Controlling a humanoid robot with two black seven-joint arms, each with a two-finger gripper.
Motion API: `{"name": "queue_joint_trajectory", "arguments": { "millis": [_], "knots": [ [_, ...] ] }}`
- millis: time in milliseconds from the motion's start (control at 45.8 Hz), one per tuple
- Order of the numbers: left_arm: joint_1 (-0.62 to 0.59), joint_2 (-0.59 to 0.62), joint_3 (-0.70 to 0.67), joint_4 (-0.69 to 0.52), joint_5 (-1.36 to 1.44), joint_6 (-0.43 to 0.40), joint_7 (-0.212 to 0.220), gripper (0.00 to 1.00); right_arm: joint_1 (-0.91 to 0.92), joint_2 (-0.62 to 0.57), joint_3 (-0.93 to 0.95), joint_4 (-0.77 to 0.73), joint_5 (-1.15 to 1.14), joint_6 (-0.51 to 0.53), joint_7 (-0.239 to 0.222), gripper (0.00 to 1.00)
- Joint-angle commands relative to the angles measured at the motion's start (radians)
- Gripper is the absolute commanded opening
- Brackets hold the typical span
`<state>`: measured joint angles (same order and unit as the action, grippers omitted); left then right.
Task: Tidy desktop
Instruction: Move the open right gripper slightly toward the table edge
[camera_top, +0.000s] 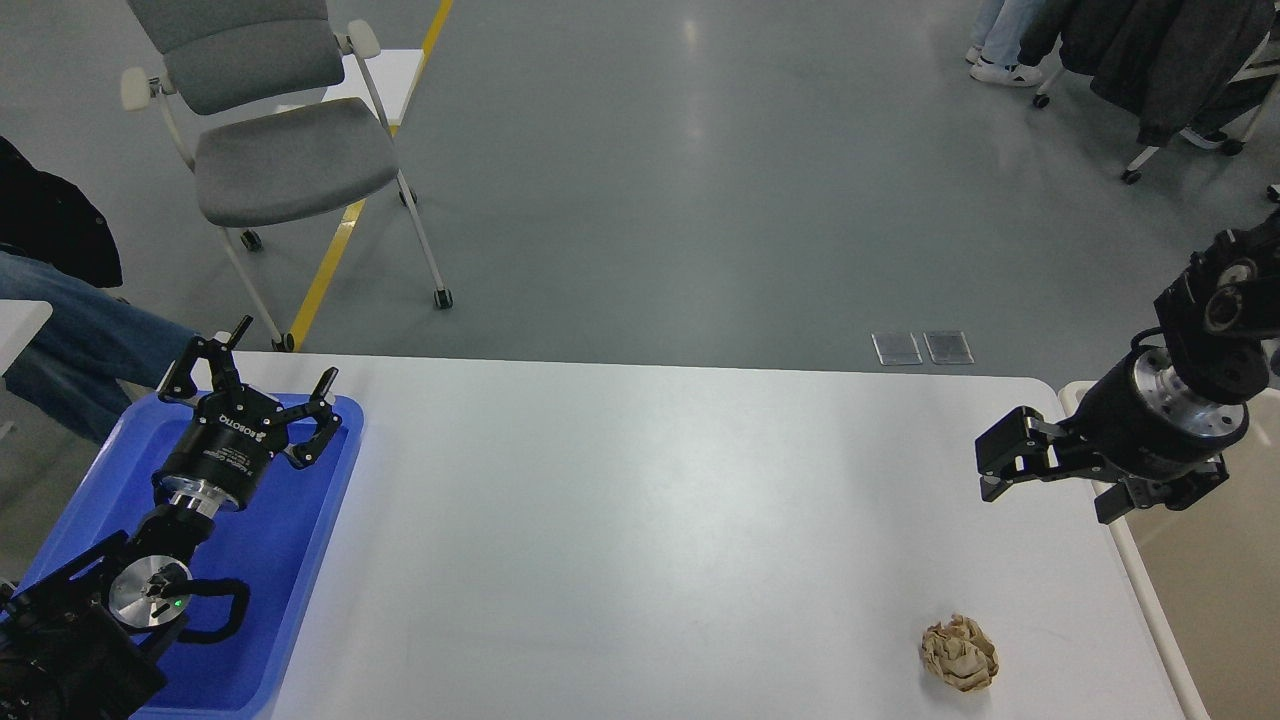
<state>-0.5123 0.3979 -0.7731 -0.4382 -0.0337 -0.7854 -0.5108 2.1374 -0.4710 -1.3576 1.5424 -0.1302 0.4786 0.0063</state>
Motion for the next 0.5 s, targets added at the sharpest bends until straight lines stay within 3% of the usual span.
{"name": "queue_joint_trajectory", "arguments": {
  "millis": [0, 481],
  "knots": [
    [-0.002, 0.001, 0.005, -0.001, 0.008, 0.000, 0.003, 0.99, -0.007, 0.008, 0.009, -0.007, 0.001, -0.005, 0.000, 1.00],
    [0.000, 0.001, 0.000, 0.001, 0.002, 0.000, 0.000, 0.99, -0.024, 0.023, 0.057, -0.068, 0.000, -0.008, 0.001, 1.00]
  ]
}}
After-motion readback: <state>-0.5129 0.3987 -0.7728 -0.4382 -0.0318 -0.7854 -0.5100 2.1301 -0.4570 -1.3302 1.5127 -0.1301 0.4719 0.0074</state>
